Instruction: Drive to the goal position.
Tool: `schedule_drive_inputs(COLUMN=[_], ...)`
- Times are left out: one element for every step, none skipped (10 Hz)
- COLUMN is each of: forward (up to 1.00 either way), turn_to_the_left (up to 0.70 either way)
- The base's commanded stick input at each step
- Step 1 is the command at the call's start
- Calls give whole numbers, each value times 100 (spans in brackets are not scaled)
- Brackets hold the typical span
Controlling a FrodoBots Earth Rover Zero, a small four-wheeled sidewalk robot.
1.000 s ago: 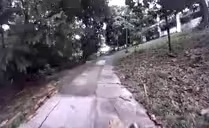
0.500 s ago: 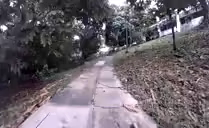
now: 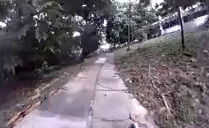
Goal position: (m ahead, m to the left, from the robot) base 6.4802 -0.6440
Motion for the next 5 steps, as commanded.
schedule_drive_inputs(forward=[70,70,70,70,70], turn_to_the_left=[1,1,1,1,1])
